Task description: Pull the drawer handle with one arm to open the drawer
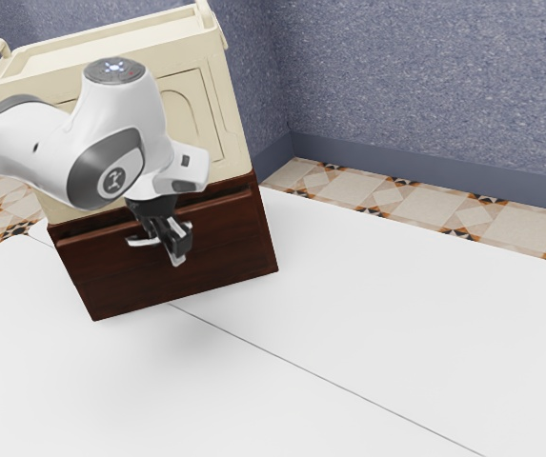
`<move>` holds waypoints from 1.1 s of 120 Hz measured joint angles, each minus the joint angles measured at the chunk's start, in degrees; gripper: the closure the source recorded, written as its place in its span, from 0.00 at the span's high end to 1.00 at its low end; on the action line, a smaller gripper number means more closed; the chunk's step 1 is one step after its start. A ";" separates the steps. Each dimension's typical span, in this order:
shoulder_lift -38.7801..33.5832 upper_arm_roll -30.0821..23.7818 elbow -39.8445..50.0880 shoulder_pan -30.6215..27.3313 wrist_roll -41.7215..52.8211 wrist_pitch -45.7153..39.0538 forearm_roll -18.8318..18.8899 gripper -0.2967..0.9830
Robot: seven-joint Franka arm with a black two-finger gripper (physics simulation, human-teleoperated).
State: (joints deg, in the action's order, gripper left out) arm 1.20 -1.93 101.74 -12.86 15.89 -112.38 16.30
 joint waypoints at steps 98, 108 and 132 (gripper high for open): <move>-8.65 -0.36 10.71 1.81 -4.58 -4.23 -0.11 0.30; -9.11 -0.43 11.40 1.68 -4.66 -4.64 -0.24 0.35; -10.62 -0.45 13.09 2.14 -5.34 -5.11 -0.53 0.41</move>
State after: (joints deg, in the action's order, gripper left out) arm -9.42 -2.38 114.83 -10.72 10.55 -117.49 15.77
